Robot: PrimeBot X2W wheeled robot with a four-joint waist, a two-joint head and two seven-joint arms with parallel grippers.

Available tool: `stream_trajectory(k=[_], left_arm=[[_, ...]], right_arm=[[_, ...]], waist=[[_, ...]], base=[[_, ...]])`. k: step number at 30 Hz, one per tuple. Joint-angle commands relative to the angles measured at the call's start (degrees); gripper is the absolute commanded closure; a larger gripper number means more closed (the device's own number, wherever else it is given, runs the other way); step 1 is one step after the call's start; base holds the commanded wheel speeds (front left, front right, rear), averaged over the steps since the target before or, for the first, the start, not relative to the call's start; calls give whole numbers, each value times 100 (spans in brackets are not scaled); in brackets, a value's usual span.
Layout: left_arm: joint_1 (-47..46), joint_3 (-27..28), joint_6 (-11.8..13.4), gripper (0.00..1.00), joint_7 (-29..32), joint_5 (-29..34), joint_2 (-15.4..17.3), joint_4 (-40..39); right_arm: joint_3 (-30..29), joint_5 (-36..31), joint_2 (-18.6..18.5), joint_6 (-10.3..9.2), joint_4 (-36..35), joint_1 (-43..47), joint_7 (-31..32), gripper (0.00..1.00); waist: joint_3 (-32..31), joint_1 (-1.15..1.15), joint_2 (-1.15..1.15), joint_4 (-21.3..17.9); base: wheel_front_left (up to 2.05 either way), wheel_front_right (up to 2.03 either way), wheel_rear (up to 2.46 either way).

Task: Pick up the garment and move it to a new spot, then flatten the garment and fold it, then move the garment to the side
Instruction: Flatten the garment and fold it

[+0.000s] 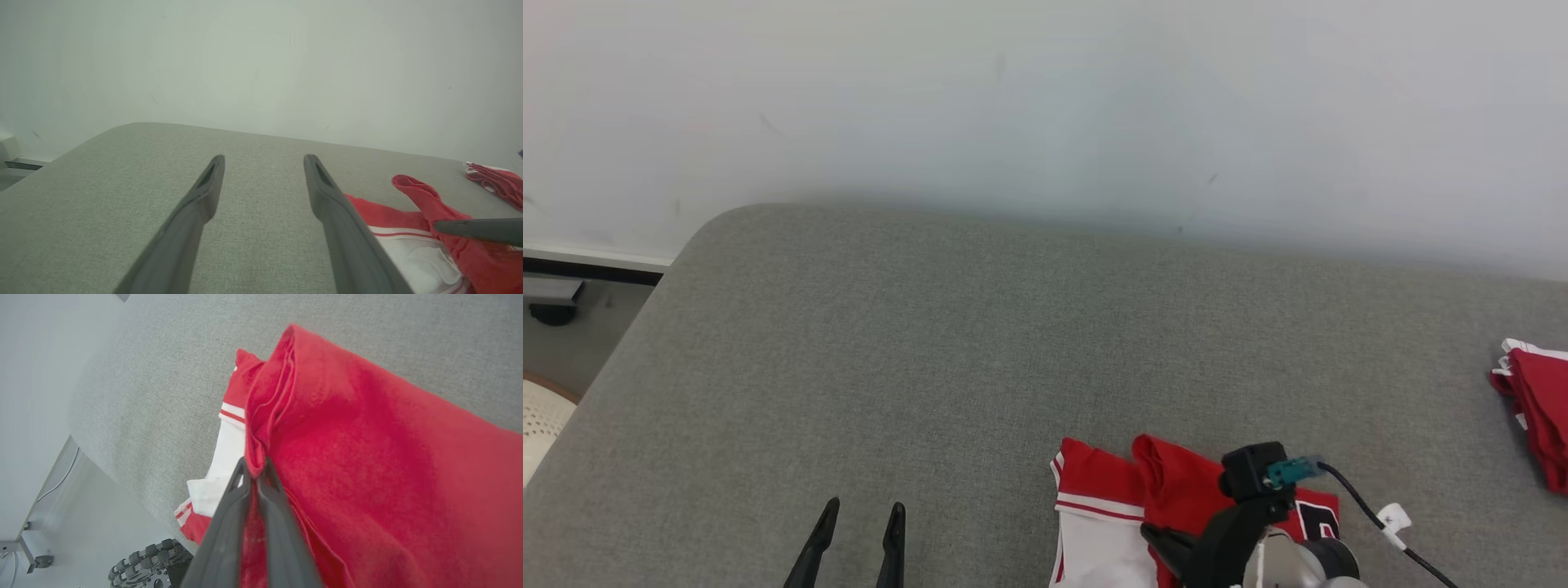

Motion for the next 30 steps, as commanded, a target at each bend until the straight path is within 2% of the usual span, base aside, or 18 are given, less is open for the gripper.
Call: stream_trajectory(k=[1, 11, 22, 23, 24, 25, 30], left_arm=[[-11, 10, 7, 0, -14, 44, -21, 0], [-53, -19, 7, 0, -14, 62, -65, 17], [-44, -47, 7, 0, -14, 96, -100, 19], [-50, -58, 7, 0, -14, 96, -102, 23], [-54, -65, 7, 0, -14, 96, -105, 28], [-54, -64, 7, 0, -14, 97, -104, 32], [-17, -29, 7, 0, -14, 106, -111, 27]], right_arm=[[88, 73, -7, -15, 78, -95, -60, 100], [833, 436, -7, -15, 1029, -693, -424, 100], [1067, 722, -6, -15, 1712, -993, -835, 100], [1093, 761, -6, -15, 1742, -1021, -889, 71], [1123, 866, -2, -15, 1767, -1033, -931, 4], [1171, 1017, -2, -15, 1759, -1044, -963, 0], [1196, 1782, -8, -15, 1486, -1116, -1176, 0]], waist=[[28, 0, 0, 44], [58, 0, 0, 193], [65, 0, 0, 246], [63, 0, 0, 255], [60, 0, 0, 261], [56, 0, 0, 263], [4, 0, 0, 252]], base=[[0, 0, 0], [0, 0, 0], [0, 0, 0], [0, 0, 0], [0, 0, 0], [0, 0, 0], [0, 0, 0]])
